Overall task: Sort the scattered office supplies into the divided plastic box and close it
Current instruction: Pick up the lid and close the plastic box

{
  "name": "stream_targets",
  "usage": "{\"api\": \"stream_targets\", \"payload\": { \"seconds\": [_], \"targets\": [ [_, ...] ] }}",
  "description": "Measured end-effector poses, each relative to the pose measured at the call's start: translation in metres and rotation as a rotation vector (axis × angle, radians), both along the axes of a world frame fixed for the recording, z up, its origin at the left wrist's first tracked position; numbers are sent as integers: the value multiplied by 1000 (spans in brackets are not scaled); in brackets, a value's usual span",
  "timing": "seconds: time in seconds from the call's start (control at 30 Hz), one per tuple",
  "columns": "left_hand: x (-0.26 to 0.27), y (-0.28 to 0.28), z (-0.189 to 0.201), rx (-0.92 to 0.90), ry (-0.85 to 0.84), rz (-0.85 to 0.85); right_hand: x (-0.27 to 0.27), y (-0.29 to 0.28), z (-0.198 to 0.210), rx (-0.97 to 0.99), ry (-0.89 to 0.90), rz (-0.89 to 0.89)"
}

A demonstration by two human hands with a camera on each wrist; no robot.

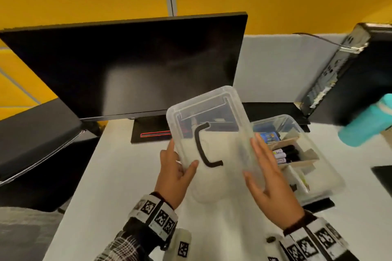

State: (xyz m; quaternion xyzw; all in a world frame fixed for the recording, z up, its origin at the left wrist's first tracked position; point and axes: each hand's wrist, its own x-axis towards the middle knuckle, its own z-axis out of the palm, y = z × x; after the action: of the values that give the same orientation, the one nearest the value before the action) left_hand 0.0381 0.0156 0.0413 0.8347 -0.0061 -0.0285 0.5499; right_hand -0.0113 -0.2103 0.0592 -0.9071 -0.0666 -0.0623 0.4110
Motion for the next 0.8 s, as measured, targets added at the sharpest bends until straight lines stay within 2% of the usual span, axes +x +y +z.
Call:
{"api": "stream_targets", "payload": {
  "seconds": [0.13,0.3,0.4,0.57,0.7,0.8],
  "targets": [
    [12,-84,4,87,11,-181,-2,-71,19,-128,0,-220],
    [11,-147,-21,227,68,-322,2,-136,2,-291,358,-243],
    [7,-163,-33,255,116,-310,2,-148,-20,-474,384,-206],
    [6,-165,-30,298,130,-252,2,-153,-32,-565,333,-191],
    [42,-161,-21,333,64,-114,4,-157,-35,-607,316,-147],
    [75,-159,-16,272,59,-118,14,-170,-33,-630,318,-28]
  ]
}}
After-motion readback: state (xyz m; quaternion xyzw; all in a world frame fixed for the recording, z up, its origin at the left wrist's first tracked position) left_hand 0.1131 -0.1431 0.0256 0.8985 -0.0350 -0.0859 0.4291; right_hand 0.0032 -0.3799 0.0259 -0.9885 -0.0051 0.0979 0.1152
